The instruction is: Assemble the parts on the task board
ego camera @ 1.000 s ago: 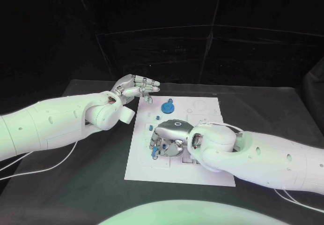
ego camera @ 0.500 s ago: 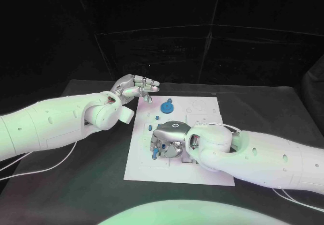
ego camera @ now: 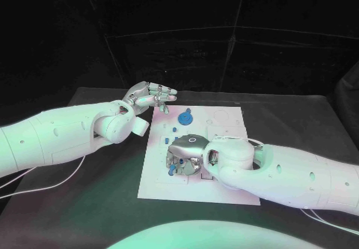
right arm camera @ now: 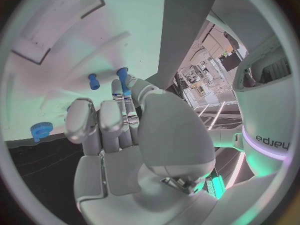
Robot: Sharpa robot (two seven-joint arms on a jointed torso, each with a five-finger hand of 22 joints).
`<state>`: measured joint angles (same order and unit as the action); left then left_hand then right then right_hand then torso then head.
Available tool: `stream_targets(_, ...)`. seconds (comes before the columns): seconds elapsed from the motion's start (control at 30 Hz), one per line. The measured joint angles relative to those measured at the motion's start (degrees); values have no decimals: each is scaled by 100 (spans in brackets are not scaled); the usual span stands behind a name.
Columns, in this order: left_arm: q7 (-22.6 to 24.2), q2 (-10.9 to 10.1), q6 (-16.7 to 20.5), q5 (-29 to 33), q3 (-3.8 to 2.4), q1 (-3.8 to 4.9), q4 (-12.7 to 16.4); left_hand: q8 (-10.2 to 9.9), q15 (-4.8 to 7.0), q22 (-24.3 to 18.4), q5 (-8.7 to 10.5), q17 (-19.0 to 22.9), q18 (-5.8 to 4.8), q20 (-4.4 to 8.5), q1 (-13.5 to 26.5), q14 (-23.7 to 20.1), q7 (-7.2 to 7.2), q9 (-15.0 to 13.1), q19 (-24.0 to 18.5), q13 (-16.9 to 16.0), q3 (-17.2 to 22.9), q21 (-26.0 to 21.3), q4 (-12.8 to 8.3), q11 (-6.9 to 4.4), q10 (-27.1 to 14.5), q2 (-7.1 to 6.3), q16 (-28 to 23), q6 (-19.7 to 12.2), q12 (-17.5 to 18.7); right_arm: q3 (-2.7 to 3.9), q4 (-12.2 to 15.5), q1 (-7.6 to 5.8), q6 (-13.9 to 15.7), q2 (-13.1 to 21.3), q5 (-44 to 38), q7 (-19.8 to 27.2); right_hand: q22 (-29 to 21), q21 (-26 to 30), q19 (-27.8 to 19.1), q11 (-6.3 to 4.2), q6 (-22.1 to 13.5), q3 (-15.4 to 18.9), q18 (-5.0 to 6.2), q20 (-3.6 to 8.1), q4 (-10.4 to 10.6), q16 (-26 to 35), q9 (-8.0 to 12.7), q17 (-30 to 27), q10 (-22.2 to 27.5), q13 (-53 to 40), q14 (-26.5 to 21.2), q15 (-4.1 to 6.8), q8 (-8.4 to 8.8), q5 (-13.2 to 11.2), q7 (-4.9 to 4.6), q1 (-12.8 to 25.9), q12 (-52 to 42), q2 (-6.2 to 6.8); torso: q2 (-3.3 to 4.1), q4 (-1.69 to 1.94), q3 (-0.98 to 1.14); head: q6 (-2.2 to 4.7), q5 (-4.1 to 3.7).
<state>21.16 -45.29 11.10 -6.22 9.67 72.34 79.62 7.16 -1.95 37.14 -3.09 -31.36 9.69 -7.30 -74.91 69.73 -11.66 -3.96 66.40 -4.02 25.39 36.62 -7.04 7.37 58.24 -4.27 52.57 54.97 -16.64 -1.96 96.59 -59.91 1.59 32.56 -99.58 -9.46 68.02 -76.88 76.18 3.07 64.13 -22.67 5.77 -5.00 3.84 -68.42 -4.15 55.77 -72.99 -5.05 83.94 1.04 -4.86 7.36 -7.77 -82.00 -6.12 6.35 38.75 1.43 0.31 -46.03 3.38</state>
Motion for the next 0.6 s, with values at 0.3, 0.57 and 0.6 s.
stream_targets(0.3,-4,-3,-4,0,0,0,2,0,0,0,0,0,0,0,0,0,0,0,0,0,0,0,0,0,0,0,0,0,0,-69,-20,0,-30,-35,-56,4,-117,42,-65,144,-147,27,1,-65,28,41,22,-84,228,73,-1,-44,72,50,-95,153,195,104,-1,0,-1,-1,0)
stream_targets(0.57,-9,-10,-9,0,0,0,2,0,0,0,0,-1,0,0,0,0,-12,0,0,-1,0,0,0,0,0,0,0,-13,0,-94,-36,9,38,-19,-52,50,-379,235,-281,324,-596,259,1,-217,90,136,44,-256,916,148,-11,-197,111,50,-243,360,248,268,-3,0,-1,-1,3)
stream_targets(0.6,-10,-10,-10,0,0,0,2,0,0,0,0,0,0,0,0,0,-21,0,0,-1,0,0,0,0,0,0,0,-21,0,-94,-36,10,63,-12,-46,63,-450,286,-335,344,-675,334,1,-231,85,172,44,-304,1057,148,-34,-221,111,60,-265,364,248,273,-4,0,0,-1,4)
